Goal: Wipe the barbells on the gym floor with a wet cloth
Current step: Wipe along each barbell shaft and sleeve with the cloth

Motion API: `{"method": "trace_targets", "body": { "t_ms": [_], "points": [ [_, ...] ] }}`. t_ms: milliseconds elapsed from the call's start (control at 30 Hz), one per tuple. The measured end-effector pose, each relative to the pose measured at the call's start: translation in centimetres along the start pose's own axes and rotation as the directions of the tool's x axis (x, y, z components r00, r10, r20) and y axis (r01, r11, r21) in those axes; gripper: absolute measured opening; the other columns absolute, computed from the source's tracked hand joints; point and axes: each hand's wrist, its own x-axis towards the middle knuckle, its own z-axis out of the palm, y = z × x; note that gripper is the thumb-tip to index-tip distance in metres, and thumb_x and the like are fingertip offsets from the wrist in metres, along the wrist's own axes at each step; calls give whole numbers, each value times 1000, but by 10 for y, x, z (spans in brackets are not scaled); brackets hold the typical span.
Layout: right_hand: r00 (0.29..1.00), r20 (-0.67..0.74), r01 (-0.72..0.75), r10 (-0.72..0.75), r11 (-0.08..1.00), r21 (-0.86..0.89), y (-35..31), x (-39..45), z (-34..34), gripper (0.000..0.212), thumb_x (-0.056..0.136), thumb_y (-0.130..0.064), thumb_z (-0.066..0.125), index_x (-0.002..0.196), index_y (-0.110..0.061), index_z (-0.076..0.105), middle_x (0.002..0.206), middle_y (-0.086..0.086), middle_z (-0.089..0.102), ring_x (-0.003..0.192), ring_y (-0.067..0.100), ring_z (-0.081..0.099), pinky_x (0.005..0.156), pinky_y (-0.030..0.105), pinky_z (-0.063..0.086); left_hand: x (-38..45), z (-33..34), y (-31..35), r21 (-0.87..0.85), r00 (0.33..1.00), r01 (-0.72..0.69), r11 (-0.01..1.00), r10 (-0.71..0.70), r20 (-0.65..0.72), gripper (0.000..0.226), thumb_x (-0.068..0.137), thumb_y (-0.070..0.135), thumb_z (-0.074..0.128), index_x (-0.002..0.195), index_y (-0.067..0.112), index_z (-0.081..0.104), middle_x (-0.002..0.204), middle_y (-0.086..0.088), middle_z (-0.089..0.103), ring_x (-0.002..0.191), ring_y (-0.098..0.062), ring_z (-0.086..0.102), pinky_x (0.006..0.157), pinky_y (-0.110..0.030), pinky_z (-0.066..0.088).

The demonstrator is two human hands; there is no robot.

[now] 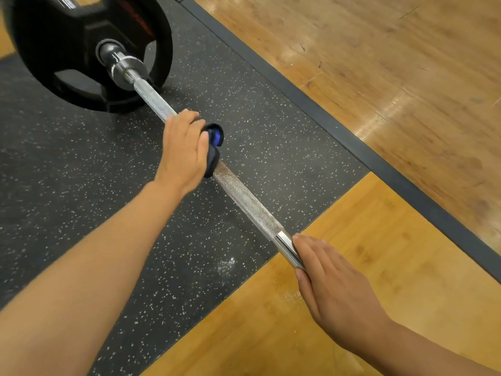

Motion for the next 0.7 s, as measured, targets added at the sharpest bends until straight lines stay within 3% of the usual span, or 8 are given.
{"method": "trace_targets", "body": {
  "t_ms": [133, 300, 433, 700],
  "points": [
    [1000, 1, 2, -2, 1000, -6, -1, 1, -1, 44, 102, -30, 33, 139, -8, 44, 132, 5, 60, 125, 16, 46, 110, 32, 32, -37, 11, 35, -109, 997, -79, 991, 78, -11, 43, 102, 19, 29, 128, -7, 52, 132, -20, 48, 132, -33, 37, 115, -58, 19],
    [1000, -8, 0, 0, 1000, -10, -1, 1, -1, 44, 102, -30, 33, 138, -8, 45, 130, 6, 61, 123, 18, 49, 108, 33, 34, -62, 18, 61, -137, 979, -201, 970, 193, -65, 48, 104, 33, 33, 121, -2, 59, 123, -18, 53, 124, -32, 44, 119, -46, 15],
    [1000, -11, 7, -7, 1000, -22, 0, -1, 1, 44, 102, -30, 34, 139, -8, 44, 133, 7, 60, 125, 21, 54, 110, 35, 33, -55, 21, 56, -78, 968, -214, 974, 201, -148, 34, 101, 22, 39, 107, 2, 66, 108, -14, 58, 107, -29, 49, 105, -42, 27],
    [996, 83, -16, 22, 998, -67, -2, -4, -8, 50, 102, -37, 33, 143, -10, 44, 138, 9, 57, 128, 27, 55, 109, 42, 32, -42, 2, 51, 107, 929, -320, 941, 334, -161, 36, 104, 18, 35, 96, 3, 66, 97, -13, 60, 100, -22, 47, 91, -37, 28]
  ]
}}
